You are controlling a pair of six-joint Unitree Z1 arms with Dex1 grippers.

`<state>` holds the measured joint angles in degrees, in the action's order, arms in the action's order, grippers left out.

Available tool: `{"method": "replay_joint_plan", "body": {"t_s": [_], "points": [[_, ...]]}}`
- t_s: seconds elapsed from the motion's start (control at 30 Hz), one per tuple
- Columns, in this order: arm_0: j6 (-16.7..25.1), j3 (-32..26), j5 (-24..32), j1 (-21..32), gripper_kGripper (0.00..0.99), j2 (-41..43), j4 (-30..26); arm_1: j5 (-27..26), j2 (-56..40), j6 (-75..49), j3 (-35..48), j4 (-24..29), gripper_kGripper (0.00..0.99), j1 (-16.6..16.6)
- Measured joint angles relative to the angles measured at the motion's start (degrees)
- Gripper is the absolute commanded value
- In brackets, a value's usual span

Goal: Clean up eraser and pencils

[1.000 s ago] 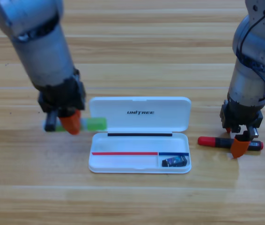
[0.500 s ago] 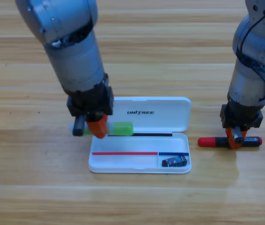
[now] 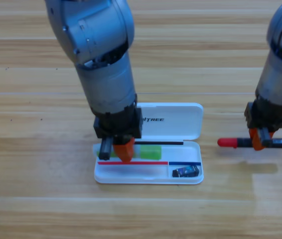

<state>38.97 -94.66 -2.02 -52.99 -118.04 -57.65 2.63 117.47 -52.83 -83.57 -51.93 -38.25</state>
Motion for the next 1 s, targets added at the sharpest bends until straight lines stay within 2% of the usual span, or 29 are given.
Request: {"method": "replay_joint_plan", "body": {"t_s": [0.23, 1.0], "points": [[0.0, -1.6, 0.1, -0.3, 0.000, -2.2, -0.1, 0.0, -3.5, 0.0, 1.4, 0.0, 0.000, 0.1], [0.0, -2.9, 0.1, -0.4, 0.000, -5.2, -0.1, 0.0, -3.6, 0.4, 3.7, 0.0, 0.000, 0.1]]}}
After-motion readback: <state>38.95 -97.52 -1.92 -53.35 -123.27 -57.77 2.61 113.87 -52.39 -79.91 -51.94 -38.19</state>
